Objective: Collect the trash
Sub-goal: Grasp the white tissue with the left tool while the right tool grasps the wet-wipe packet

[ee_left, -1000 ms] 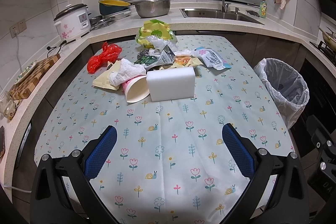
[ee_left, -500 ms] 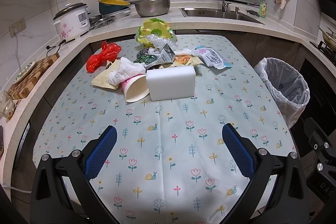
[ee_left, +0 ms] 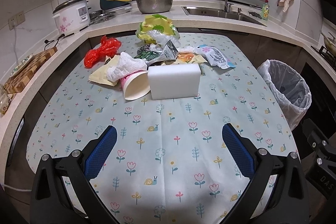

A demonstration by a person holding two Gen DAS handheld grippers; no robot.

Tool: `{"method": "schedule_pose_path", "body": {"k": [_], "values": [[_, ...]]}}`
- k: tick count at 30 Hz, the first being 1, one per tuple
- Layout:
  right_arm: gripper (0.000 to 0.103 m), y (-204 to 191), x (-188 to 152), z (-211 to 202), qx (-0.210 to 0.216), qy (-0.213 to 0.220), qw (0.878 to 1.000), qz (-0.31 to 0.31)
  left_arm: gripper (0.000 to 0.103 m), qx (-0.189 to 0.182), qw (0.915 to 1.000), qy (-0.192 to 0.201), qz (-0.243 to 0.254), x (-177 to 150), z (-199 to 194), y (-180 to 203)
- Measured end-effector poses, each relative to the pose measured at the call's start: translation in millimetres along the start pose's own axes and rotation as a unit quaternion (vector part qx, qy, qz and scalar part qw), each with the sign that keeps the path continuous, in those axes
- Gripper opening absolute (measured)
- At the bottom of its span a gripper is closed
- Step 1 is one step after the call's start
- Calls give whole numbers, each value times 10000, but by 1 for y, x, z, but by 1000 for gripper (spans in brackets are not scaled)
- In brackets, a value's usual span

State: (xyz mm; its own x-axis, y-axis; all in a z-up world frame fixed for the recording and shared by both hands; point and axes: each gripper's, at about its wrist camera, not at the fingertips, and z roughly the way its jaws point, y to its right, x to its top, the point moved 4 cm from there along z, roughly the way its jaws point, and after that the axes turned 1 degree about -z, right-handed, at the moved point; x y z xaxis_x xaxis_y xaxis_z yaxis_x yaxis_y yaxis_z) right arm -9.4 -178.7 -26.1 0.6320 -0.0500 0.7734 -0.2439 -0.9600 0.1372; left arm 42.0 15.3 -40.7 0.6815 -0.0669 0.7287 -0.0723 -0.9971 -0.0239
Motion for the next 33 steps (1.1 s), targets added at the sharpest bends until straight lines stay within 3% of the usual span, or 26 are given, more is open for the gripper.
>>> {"method": "schedule_pose_path", "body": {"k": [19,33], "values": [[96,-44,23,44,258,-178,9994,-174,96,148,9989,-285,-350,19,44,-56],[96,-46,89,118,363,-173,9989,231,96,232,9974,-145,-663,83,94,-98]]}}
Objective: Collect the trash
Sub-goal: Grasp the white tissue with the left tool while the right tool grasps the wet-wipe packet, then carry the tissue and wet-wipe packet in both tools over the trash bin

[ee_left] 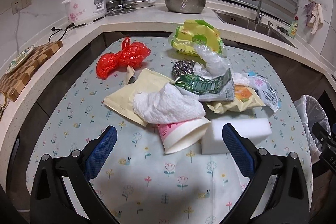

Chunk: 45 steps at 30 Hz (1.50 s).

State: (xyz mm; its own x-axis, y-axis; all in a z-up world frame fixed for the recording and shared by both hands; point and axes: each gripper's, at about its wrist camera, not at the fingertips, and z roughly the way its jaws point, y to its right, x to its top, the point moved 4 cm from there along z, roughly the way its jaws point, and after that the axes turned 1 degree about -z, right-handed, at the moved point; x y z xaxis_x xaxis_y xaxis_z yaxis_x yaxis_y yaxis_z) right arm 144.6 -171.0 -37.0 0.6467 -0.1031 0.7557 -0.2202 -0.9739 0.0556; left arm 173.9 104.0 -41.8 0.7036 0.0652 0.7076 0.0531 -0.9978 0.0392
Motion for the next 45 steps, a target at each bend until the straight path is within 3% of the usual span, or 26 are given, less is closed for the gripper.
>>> {"method": "schedule_pose_path", "body": {"k": [16,24,26,29,33,35,40,45], "values": [[96,-31,51,135,337,-471,9982,-144,95,-189,9980,-514,-330,32,79,-13],[92,-38,42,167,547,-835,9949,-133,65,-484,9961,-690,-266,30,94,-5],[74,-39,39,168,585,-906,9941,-152,52,-528,9958,-709,-251,29,94,-4],[57,-38,35,162,707,-900,9934,-82,35,-548,9961,-671,-189,28,91,-2],[35,-38,37,146,760,-765,9941,-87,21,-608,9961,-615,-172,28,82,0],[19,-36,38,140,814,-752,9938,-65,15,-642,9961,-575,-180,28,75,1],[1,-28,36,121,905,-700,9934,6,13,-724,9967,-344,-130,32,49,5],[0,-16,32,95,952,-545,9939,133,12,-799,9966,-152,-101,35,22,10]]}}
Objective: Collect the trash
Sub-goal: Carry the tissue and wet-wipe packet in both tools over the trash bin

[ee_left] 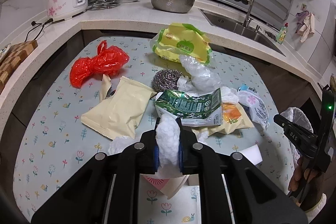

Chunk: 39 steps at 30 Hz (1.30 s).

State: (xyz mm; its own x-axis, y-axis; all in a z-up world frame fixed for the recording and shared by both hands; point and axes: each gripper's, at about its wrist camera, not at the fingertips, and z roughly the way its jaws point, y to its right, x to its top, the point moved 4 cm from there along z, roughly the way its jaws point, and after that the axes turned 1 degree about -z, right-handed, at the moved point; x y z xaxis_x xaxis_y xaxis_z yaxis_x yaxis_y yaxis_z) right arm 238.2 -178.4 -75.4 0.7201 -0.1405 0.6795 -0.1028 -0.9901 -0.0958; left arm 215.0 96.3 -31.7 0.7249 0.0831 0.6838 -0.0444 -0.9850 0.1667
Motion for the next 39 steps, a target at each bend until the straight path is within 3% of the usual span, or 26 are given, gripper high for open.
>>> {"method": "schedule_pose_path", "body": {"k": [7,9,11,13,19,24,29,39], "values": [[1,13,-8,-32,-13,145,9998,157,12,-148,9996,181,123,-4,-28,19],[11,15,-8,-35,-59,193,9997,165,12,-151,9997,179,103,-6,-30,19],[43,16,-5,-36,-124,274,9995,106,12,-120,9998,148,63,-7,-29,15],[58,16,-1,-32,-228,345,9991,34,12,-64,9999,139,-12,-7,-28,7],[77,8,20,12,-146,143,9995,-243,12,266,9993,89,-246,-1,-17,-31],[80,1,31,60,-238,-153,9984,-487,12,448,9983,-48,-358,-1,-3,-53],[79,-3,23,97,8,-588,9970,-494,12,460,9978,-212,-423,-5,12,-60],[64,-12,22,80,193,-415,9979,-463,12,387,9978,-336,-423,-12,16,-58]]}}
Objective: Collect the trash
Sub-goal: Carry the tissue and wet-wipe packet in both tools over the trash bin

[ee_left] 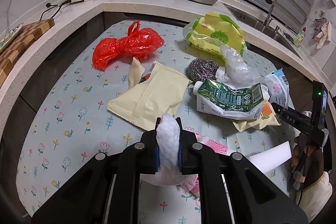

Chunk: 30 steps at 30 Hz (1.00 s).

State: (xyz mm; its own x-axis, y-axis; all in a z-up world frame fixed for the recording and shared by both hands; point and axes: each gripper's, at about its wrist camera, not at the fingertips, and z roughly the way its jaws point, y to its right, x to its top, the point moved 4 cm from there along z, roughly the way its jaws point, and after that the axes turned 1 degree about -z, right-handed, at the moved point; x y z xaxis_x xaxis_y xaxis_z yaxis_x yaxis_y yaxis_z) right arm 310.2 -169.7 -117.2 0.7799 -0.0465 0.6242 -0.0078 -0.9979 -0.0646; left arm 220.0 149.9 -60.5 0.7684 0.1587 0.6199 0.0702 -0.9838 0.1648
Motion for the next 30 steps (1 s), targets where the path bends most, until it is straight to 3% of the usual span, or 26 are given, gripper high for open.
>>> {"method": "schedule_pose_path", "body": {"k": [9,17,23,30], "values": [[64,10,3,-53,23,432,9988,238,12,-215,9994,210,152,2,-28,21],[64,47,-11,-114,-145,822,9950,544,12,-530,9956,622,462,16,-65,65],[64,96,-41,-152,-398,897,9908,932,12,-878,9880,932,862,24,-89,126],[64,162,-88,-183,-836,817,9828,1427,12,-1470,9741,942,1440,14,-92,228]]}}
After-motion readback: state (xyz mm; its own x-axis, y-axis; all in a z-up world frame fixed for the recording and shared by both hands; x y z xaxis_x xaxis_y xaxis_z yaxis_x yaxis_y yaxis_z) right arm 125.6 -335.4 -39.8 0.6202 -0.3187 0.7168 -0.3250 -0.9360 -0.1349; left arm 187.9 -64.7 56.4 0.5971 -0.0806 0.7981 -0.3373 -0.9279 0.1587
